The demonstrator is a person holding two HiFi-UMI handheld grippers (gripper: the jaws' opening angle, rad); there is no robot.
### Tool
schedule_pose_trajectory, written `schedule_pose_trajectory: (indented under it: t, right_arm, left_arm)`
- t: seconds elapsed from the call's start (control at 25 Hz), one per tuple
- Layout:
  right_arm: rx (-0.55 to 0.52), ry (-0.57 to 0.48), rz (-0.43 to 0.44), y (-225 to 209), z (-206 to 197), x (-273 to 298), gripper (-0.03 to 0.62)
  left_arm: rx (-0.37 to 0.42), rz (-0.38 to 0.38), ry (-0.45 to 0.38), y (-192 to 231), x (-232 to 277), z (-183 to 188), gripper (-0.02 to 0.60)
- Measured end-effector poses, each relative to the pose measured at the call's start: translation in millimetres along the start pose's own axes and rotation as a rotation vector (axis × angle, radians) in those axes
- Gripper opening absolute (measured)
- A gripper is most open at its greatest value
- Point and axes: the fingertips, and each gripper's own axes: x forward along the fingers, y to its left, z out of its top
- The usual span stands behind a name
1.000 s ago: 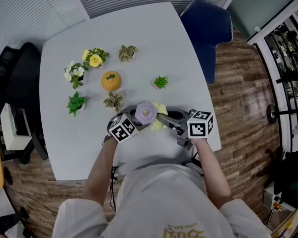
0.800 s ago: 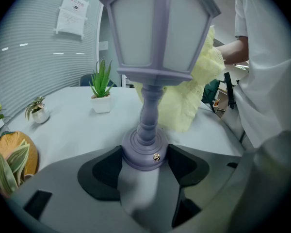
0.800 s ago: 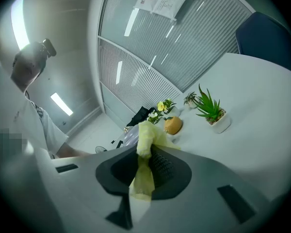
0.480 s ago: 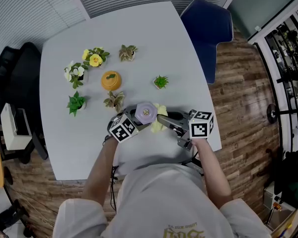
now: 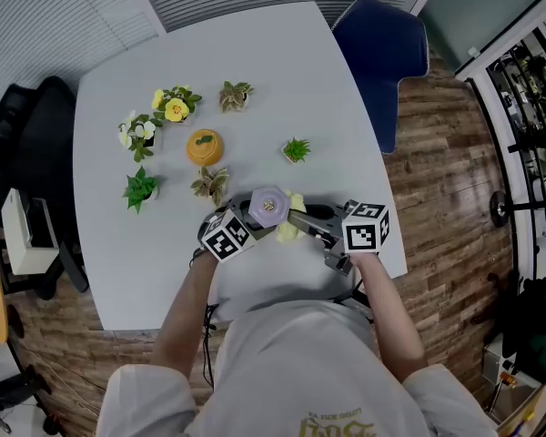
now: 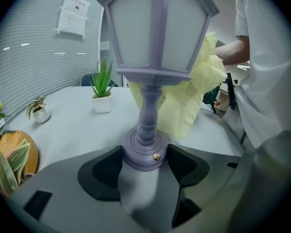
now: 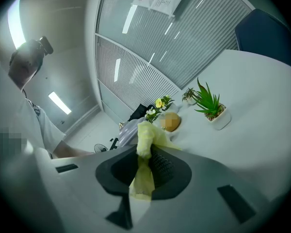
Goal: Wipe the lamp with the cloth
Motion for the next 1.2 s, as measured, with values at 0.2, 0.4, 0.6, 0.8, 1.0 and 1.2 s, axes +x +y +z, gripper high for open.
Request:
schedule_pose_trajectory:
  t: [0.2, 0.4, 0.6, 0.8, 1.0, 1.2]
  right_arm:
    - [0.01, 0.017, -0.015, -5.5, -4.7, 2.4, 0.06]
    - [0.025, 0.031, -0.038, -11.3, -7.3, 6.5, 0.06]
    - [0.022, 0.042, -0.063, -15.8, -9.1, 8.5, 0.06]
    - [0.003, 0.052, -0.072, -14.6, -9.8, 7.4, 0.06]
    - [-0.017, 0.07, -0.069, -9.6, -14.0, 6.6, 0.06]
    - [-0.08, 0.124, -0.073, -1.8, -22.3, 8.0, 0.06]
  left_arm:
    - [0.001, 0.0, 0.001, -0.8, 0.4, -0.3, 0.304]
    - [0.0, 0.001, 0.0, -0.2, -0.6, 0.3, 0.304]
    - [0.001, -0.001, 0.0, -0.4, -0.4, -0.5, 0.304]
    - [0.002, 0.001, 0.0, 0.0, -0.1, -0.3, 0.304]
    - [0.001, 0.0, 0.001, 0.4, 0.6, -0.9, 0.304]
    - [0.0, -0.001, 0.002, 0.8, 0.6, -2.5, 0.304]
